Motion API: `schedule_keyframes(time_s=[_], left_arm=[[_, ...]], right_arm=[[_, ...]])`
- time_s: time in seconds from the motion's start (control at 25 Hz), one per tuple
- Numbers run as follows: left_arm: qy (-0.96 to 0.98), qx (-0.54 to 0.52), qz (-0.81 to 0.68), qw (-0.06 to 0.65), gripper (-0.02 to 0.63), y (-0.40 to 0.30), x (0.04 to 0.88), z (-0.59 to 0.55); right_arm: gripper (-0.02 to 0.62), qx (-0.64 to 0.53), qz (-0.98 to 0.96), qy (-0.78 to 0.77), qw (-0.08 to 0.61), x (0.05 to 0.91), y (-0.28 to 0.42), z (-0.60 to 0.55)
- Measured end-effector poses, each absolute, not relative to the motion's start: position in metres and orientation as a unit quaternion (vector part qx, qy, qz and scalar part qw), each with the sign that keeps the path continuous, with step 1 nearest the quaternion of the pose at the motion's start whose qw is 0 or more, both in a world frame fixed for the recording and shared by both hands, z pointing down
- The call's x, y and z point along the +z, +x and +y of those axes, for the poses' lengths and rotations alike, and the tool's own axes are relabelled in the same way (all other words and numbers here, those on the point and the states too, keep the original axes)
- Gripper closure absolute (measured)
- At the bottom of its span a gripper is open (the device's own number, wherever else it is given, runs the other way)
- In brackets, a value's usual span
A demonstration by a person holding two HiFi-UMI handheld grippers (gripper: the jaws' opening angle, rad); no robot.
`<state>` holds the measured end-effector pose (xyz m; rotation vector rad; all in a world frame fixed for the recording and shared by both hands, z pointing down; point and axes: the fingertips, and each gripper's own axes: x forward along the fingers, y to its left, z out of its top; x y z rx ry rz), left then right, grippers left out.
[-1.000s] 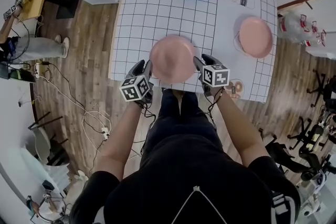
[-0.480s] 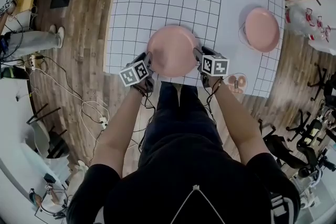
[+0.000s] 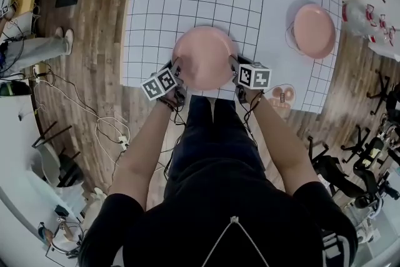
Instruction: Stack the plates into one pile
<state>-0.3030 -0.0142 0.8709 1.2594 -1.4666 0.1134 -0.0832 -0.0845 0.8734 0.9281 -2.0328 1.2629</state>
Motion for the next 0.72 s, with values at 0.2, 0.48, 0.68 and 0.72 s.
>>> schedule_keyframes(time_s=[0.2,0.48,0.68,0.72], left_arm=[[0.524,0.052,-0.632,0.568,0.575,-0.307,0.876,-0.01],[0.53,0.06,-0.632,0.562,0.58,-0.303,0.866,-0.009],[0.549,0.064,-0.638,0.536,0.583,-0.301,0.844,-0.012],[0.552,0.064,-0.64,0.53,0.583,-0.301,0.838,-0.013]], right_arm=[[0.567,0.479,-0.748,0.364,0.282,0.878,-0.08,-0.082],[0.575,0.495,-0.736,0.376,0.266,0.865,-0.075,-0.083],[0.577,0.497,-0.742,0.376,0.249,0.844,-0.072,-0.085],[0.577,0.496,-0.743,0.376,0.244,0.84,-0.073,-0.086]])
